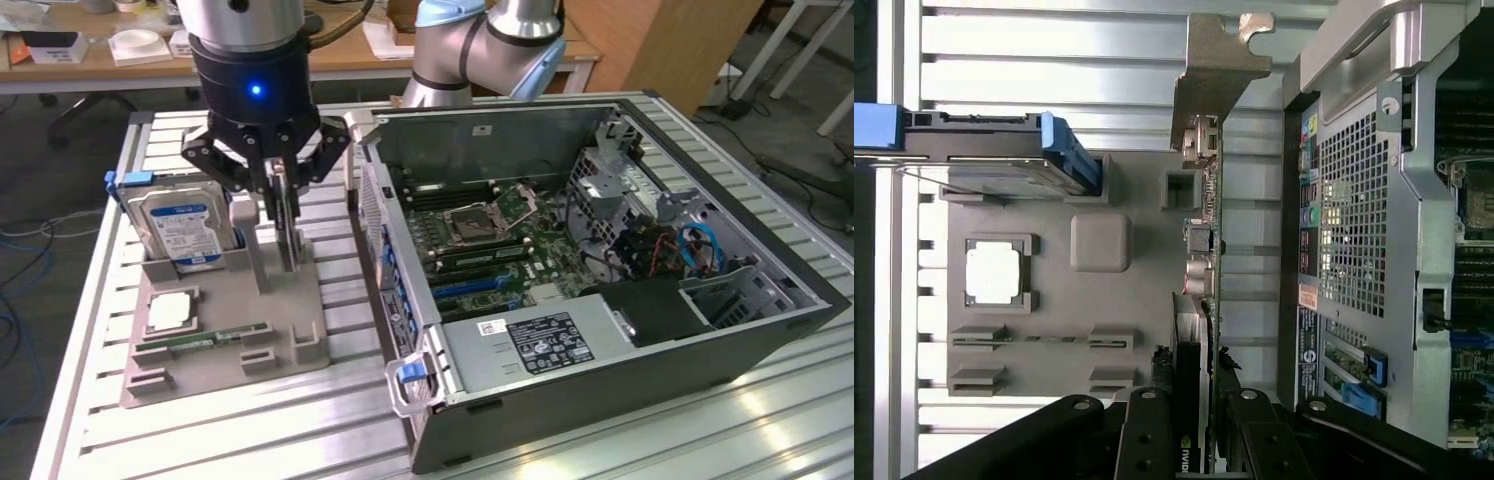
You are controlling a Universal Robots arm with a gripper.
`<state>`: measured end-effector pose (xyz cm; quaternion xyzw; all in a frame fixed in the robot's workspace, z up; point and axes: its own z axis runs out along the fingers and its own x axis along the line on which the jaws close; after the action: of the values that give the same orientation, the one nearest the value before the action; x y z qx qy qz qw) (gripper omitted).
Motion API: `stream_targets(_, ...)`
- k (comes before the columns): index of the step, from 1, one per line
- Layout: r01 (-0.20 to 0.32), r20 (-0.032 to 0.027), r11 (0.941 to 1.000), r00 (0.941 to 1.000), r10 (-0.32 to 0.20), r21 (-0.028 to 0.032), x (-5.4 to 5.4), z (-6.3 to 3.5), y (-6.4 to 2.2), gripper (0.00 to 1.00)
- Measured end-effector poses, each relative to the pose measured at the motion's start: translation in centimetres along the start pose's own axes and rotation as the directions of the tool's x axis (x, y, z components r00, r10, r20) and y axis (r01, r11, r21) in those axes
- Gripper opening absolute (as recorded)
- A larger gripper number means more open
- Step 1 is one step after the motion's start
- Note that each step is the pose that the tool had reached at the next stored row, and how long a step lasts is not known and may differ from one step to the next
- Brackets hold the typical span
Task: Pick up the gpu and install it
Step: 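Pick up the gpu and move the gpu toward the slot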
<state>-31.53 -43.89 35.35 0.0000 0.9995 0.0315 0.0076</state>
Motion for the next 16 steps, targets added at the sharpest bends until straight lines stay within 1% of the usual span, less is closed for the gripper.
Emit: stream_targets(16,0.000,0.0001,1.0000,1.0000,0.000,-0.0007,0.0,-1.54,0.10,0.27)
